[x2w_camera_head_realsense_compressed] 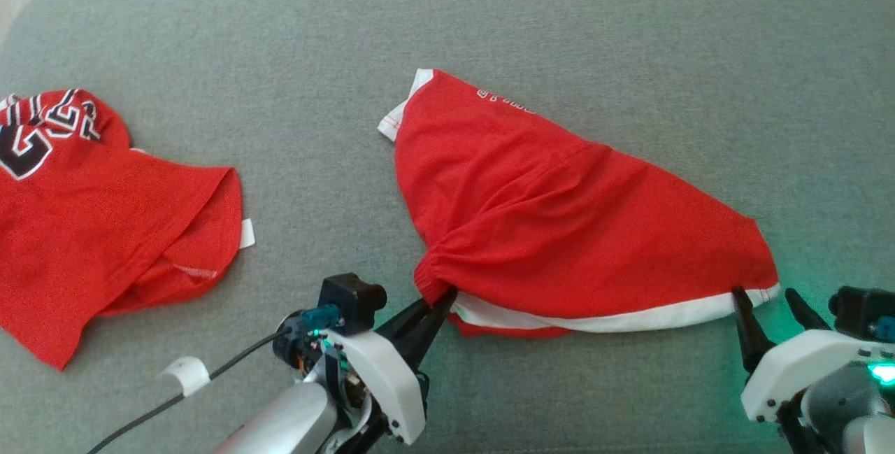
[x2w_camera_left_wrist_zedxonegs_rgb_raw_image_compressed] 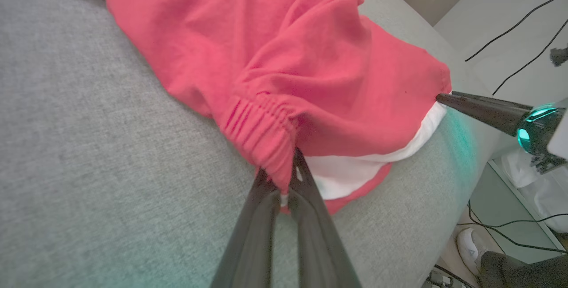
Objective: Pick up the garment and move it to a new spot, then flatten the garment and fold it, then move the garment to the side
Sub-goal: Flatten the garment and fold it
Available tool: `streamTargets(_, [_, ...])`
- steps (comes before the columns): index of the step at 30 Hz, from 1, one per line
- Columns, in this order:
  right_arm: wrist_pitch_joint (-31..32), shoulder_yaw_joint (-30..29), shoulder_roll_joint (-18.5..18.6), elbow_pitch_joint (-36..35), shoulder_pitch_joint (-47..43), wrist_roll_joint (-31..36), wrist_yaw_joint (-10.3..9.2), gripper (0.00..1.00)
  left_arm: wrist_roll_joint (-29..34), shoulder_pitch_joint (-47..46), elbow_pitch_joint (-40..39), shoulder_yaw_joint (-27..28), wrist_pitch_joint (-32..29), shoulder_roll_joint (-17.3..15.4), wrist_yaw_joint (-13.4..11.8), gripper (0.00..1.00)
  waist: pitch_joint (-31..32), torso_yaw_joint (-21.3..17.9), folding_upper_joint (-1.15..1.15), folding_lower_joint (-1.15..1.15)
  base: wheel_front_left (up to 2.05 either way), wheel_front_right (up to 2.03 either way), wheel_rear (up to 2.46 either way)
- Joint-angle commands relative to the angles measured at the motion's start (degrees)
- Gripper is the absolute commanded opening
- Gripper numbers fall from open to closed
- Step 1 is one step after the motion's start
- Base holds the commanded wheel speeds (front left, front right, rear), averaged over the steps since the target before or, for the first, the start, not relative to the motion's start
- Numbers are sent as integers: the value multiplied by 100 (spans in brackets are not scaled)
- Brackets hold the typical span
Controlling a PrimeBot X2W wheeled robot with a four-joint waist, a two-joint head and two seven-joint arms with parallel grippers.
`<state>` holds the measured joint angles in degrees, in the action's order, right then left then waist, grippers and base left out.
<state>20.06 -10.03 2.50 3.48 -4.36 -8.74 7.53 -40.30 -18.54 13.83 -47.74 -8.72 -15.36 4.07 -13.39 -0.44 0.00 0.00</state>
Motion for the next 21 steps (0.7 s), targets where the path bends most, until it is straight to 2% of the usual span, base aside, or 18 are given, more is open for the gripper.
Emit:
streamTargets(1, [34,109,93,-109,199,-10,-4,100,58,-242,-230,189,70,-49,-16,0,-18,34,0,0,0,0,0])
streamTargets(4, [244,127,110,129,292,-112,-4,100,69,-251,-313,184,81,-54,-36,0,-33,89,0,0,0,0,0])
streamTargets(5, [328,155,108,181,307,-172,-4,71,70,-252,-340,185,89,-57,-41,0,-32,104,0,0,0,0,0])
streamTargets(6, [420,194,115,206,309,-219,-4,0,71,-251,-370,190,102,-63,-49,0,-28,119,0,0,0,0,0])
streamTargets(9, [441,263,165,-32,349,-396,-4,0,97,-238,-514,230,190,-104,-91,0,9,144,0,0,0,0,0])
streamTargets(12, [396,283,212,-561,385,-463,-4,0,182,-250,-821,313,345,-189,-162,0,109,140,0,0,0,0,0])
streamTargets(13, [353,292,249,-990,443,-515,-4,0,261,-296,-1125,404,434,-273,-243,0,213,142,0,0,0,0,0])
streamTargets(19, [409,232,390,-2533,872,-472,-4,0,610,-742,-2426,827,464,-678,-516,0,584,185,0,0,0,0,0])
streamTargets(21, [422,209,432,-2770,1007,-436,-4,0,693,-873,-2635,911,412,-763,-565,0,661,194,0,0,0,0,0])
